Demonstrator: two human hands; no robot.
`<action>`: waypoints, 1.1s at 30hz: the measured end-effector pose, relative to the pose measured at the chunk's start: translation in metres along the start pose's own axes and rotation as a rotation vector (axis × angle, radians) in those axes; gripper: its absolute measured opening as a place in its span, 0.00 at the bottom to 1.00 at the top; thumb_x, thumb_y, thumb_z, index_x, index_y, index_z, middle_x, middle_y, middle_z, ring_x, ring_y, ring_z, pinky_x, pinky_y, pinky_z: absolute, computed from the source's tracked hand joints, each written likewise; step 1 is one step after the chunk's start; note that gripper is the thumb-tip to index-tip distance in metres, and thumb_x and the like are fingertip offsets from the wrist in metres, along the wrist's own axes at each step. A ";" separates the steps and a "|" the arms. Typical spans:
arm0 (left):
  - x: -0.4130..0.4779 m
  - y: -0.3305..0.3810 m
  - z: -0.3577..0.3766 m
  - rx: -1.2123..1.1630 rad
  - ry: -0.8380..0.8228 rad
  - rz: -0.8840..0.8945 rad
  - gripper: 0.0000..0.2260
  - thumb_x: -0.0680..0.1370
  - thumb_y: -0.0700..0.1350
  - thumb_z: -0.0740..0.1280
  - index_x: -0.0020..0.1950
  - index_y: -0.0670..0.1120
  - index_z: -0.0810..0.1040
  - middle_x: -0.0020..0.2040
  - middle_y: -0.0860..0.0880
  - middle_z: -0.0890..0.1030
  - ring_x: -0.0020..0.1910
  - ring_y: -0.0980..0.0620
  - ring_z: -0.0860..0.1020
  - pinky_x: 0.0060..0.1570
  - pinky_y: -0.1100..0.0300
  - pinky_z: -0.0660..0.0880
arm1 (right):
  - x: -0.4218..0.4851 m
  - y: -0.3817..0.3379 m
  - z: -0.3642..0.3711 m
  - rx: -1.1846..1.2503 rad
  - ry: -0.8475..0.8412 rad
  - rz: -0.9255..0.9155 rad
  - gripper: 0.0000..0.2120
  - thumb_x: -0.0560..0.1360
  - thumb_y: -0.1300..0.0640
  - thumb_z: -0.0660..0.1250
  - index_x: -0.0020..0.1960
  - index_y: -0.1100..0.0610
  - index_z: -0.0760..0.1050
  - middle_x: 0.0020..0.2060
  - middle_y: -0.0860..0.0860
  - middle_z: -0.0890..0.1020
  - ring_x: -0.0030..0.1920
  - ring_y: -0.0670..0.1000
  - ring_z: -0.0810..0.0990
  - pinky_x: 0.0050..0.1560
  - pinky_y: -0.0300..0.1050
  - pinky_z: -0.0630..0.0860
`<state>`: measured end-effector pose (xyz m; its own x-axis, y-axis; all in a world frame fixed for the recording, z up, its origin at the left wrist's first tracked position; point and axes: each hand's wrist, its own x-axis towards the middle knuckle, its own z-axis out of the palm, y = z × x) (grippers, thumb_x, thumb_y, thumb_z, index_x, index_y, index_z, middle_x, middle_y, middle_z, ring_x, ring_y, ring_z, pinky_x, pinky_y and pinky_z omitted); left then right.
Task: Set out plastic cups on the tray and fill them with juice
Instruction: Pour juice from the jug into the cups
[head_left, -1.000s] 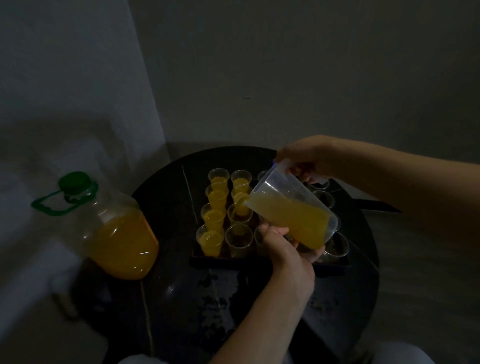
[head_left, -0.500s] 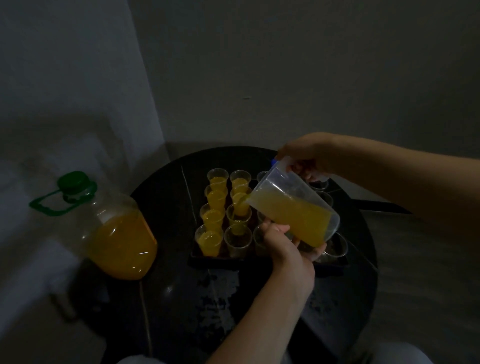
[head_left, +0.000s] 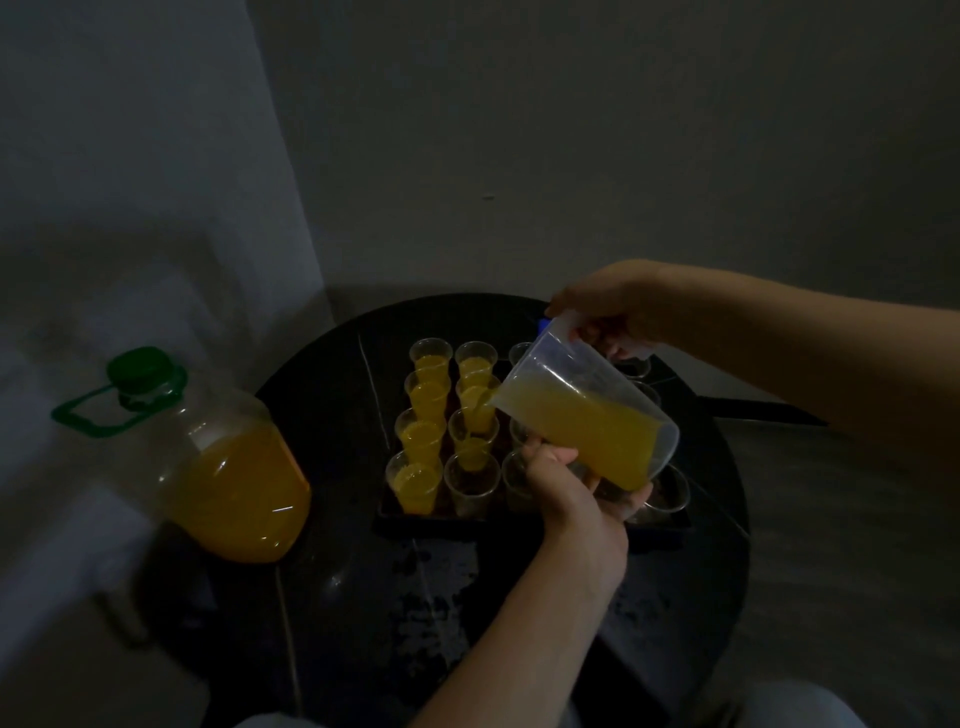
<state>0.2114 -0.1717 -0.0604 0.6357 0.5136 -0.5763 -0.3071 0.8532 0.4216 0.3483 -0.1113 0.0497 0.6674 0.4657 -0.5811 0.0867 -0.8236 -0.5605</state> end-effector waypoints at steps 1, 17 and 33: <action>0.000 0.000 0.000 0.000 0.000 -0.002 0.23 0.77 0.45 0.59 0.71 0.62 0.71 0.64 0.41 0.71 0.59 0.39 0.74 0.61 0.32 0.74 | 0.000 0.000 0.000 0.001 0.002 -0.001 0.11 0.80 0.52 0.66 0.42 0.57 0.75 0.30 0.51 0.74 0.31 0.47 0.68 0.38 0.39 0.67; 0.001 -0.005 -0.001 0.026 -0.006 0.017 0.24 0.76 0.45 0.59 0.70 0.64 0.72 0.65 0.42 0.71 0.61 0.39 0.74 0.59 0.33 0.76 | -0.006 0.001 -0.001 -0.003 0.027 -0.014 0.10 0.80 0.52 0.66 0.42 0.57 0.75 0.30 0.51 0.73 0.28 0.46 0.68 0.31 0.37 0.66; 0.003 -0.007 -0.001 0.036 -0.005 -0.007 0.21 0.76 0.50 0.61 0.70 0.59 0.74 0.66 0.41 0.73 0.60 0.38 0.76 0.57 0.36 0.78 | -0.012 0.001 -0.003 -0.009 -0.007 -0.018 0.10 0.79 0.55 0.67 0.40 0.57 0.75 0.28 0.51 0.73 0.28 0.46 0.68 0.32 0.37 0.66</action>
<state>0.2143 -0.1760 -0.0660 0.6409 0.5076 -0.5759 -0.2771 0.8526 0.4431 0.3423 -0.1189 0.0582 0.6606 0.4823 -0.5753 0.1049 -0.8181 -0.5654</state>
